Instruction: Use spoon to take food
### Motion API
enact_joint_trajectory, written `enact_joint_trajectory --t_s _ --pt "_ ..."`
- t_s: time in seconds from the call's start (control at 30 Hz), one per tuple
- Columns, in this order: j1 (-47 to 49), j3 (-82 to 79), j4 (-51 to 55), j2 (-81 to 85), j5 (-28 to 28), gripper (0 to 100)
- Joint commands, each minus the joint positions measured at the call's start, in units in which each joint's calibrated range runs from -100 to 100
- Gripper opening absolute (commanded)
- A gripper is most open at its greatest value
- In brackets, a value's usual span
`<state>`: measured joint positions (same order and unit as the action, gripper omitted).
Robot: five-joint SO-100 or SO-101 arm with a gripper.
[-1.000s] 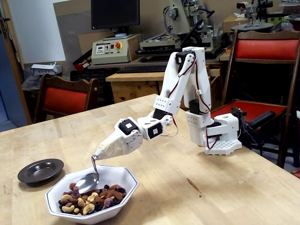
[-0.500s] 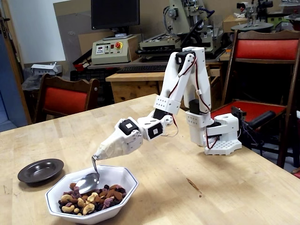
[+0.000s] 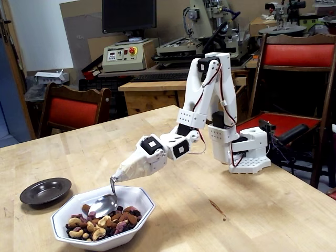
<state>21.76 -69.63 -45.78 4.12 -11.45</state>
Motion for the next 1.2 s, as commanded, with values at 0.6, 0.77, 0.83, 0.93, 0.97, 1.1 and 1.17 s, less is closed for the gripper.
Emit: enact_joint_trajectory --t_s 0.6,0.77,0.83,0.93,0.97,1.1,1.17 --pt "0.02 0.07 0.01 1.31 6.15 4" --pt "0.46 0.07 0.01 1.31 6.15 4" --pt "0.98 0.07 0.01 1.40 6.15 4" --pt "3.13 0.16 0.01 1.40 6.15 4" --pt "3.87 0.07 0.01 1.40 6.15 4" --pt "7.43 0.07 0.01 1.40 6.15 4" --pt "8.61 0.07 0.01 1.40 6.15 4"
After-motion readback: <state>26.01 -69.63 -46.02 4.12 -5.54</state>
